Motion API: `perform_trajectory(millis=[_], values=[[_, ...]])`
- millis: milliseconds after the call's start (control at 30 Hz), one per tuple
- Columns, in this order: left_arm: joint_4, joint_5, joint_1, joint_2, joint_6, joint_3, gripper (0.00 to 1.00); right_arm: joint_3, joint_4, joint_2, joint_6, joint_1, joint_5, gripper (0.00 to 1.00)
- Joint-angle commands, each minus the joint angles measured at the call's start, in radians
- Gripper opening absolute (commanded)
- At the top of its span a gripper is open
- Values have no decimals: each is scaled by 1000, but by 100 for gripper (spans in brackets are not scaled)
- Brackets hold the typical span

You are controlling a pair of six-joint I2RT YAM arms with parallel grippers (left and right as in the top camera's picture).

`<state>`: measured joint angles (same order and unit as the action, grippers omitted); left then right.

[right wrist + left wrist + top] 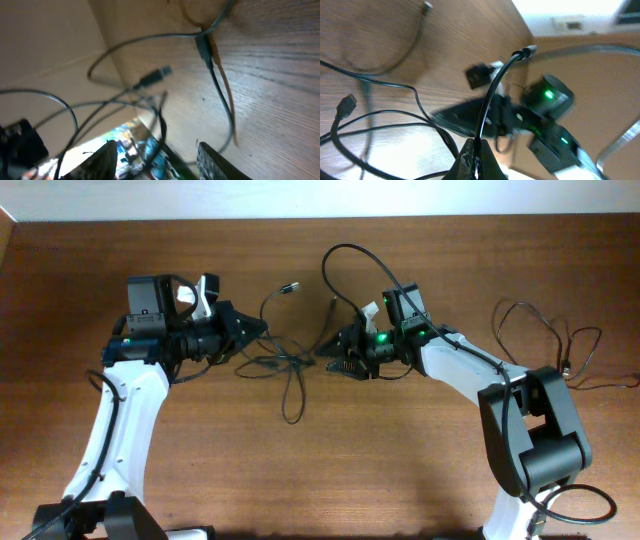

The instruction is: Untangle cables

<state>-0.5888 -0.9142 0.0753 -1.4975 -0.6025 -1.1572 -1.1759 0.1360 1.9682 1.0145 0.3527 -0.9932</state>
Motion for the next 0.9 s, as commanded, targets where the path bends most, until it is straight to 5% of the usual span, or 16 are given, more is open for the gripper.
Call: perform_trajectory(millis=[0, 167, 467, 867], values=[[21, -222, 6, -6, 13, -6, 0, -1, -52, 9, 167, 2, 29, 51], [49, -358, 6, -6, 58, -6, 0, -1, -132, 9, 194, 2, 42, 51], [50, -339, 6, -6, 58, -6, 0, -1, -114, 9, 152, 33, 2, 28], [41, -336, 6, -6, 58, -6, 0, -1, 108, 9, -126, 61, 89, 27]])
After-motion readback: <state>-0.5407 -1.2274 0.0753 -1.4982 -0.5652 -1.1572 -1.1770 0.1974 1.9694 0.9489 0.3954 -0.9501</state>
